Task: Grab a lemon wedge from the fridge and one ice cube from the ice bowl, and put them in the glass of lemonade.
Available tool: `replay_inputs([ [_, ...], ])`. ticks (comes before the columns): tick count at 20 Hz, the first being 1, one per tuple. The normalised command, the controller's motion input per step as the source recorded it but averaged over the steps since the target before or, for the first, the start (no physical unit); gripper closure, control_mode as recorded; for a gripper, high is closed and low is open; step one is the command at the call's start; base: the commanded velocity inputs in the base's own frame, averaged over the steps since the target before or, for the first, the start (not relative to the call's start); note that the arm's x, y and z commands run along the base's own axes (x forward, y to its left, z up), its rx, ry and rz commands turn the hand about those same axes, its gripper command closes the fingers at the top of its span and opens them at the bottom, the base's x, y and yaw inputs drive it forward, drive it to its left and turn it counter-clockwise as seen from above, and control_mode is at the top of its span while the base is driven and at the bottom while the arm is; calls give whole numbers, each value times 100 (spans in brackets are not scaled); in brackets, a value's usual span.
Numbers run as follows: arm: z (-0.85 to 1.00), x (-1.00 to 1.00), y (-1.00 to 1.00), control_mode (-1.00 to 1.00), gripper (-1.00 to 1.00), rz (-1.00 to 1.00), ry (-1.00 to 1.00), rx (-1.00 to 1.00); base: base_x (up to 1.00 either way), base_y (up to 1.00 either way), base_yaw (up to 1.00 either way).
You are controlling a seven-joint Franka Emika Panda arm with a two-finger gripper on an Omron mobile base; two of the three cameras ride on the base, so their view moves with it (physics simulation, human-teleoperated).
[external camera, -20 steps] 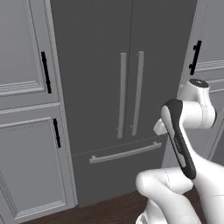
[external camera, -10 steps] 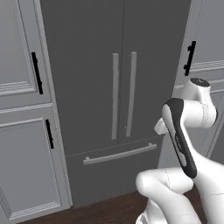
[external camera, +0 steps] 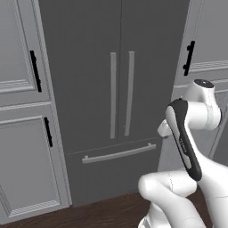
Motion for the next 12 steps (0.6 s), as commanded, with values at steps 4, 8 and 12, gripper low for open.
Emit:
replay_inputs([
  [4, 0, 0, 0, 100, -100, 0, 0, 0, -47, 0, 4],
  [8, 0, 0, 0, 100, -100, 0, 0, 0, -11, 1, 0],
  [12, 0, 0, 0, 100, -100, 0, 0, 0, 0, 0, 0],
])
